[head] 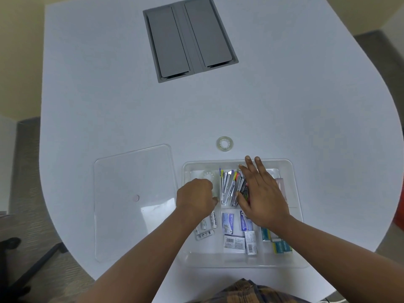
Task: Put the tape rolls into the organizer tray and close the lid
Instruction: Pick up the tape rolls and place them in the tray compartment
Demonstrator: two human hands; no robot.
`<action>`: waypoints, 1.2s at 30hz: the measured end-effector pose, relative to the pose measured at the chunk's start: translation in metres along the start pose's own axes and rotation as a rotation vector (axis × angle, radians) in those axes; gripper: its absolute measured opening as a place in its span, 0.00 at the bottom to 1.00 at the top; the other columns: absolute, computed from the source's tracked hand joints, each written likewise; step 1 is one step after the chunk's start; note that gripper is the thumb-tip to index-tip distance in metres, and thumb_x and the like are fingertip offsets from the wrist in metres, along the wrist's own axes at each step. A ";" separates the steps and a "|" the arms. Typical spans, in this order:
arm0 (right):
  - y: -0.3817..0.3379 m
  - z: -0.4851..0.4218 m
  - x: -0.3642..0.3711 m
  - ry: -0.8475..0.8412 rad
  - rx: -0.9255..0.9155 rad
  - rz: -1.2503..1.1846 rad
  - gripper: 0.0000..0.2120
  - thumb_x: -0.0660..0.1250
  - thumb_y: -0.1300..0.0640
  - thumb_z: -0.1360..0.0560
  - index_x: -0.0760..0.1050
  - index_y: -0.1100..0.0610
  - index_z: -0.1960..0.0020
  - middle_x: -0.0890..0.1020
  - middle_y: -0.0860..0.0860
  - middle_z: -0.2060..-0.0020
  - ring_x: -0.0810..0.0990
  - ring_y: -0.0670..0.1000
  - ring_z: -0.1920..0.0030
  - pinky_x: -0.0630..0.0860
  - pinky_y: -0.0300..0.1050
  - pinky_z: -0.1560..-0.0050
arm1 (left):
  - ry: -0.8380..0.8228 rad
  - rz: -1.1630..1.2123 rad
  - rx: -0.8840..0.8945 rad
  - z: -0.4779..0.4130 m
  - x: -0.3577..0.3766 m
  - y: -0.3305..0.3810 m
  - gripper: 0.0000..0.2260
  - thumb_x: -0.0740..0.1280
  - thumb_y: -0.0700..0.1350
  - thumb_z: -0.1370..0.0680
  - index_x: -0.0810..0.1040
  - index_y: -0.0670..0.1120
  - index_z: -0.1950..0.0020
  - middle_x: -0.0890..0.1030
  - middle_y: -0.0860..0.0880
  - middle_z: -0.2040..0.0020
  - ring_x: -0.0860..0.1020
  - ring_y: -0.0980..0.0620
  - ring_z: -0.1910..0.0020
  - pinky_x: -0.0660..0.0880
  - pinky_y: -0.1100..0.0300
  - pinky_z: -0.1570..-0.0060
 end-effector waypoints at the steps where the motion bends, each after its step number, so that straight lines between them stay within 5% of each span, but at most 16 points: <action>1: 0.000 0.000 0.000 0.000 0.000 -0.001 0.31 0.58 0.43 0.22 0.58 0.53 0.22 0.53 0.50 0.19 0.46 0.51 0.19 0.61 0.55 0.25 | 0.015 0.024 -0.002 0.000 -0.005 0.000 0.15 0.66 0.53 0.26 0.78 0.50 0.43 0.82 0.48 0.48 0.80 0.45 0.49 0.74 0.56 0.55; 6: 0.000 0.000 0.000 0.001 -0.002 0.011 0.31 0.59 0.43 0.22 0.59 0.53 0.23 0.53 0.50 0.19 0.46 0.51 0.19 0.58 0.53 0.24 | 0.272 0.171 0.026 -0.010 -0.050 0.005 0.13 0.63 0.50 0.25 0.78 0.49 0.43 0.83 0.49 0.51 0.80 0.46 0.51 0.77 0.54 0.55; 13: 0.003 0.000 0.004 -0.020 0.012 0.049 0.33 0.58 0.42 0.21 0.54 0.51 0.20 0.51 0.49 0.19 0.45 0.52 0.19 0.56 0.53 0.24 | 0.364 0.156 0.093 -0.053 -0.086 0.018 0.12 0.63 0.50 0.24 0.79 0.51 0.44 0.83 0.53 0.52 0.79 0.49 0.50 0.72 0.59 0.58; 22: 0.004 0.000 0.008 -0.025 0.011 0.062 0.35 0.58 0.42 0.22 0.51 0.52 0.19 0.49 0.48 0.18 0.46 0.52 0.19 0.55 0.52 0.23 | 0.062 0.006 0.083 -0.116 -0.063 0.033 0.15 0.67 0.45 0.25 0.78 0.52 0.38 0.77 0.50 0.38 0.76 0.47 0.39 0.73 0.55 0.47; 36: 0.003 0.000 0.007 -0.035 0.020 0.046 0.35 0.58 0.41 0.22 0.52 0.51 0.20 0.49 0.48 0.18 0.46 0.52 0.19 0.57 0.53 0.24 | 0.092 -0.176 0.389 -0.127 -0.049 0.050 0.14 0.66 0.42 0.24 0.78 0.53 0.39 0.78 0.51 0.44 0.78 0.46 0.47 0.66 0.58 0.59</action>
Point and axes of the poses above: each hand's wrist, its own z-axis away from the middle knuckle, its own x-axis out of the palm, y = z × x, the point moved 10 cm from there along -z, towards the middle knuckle
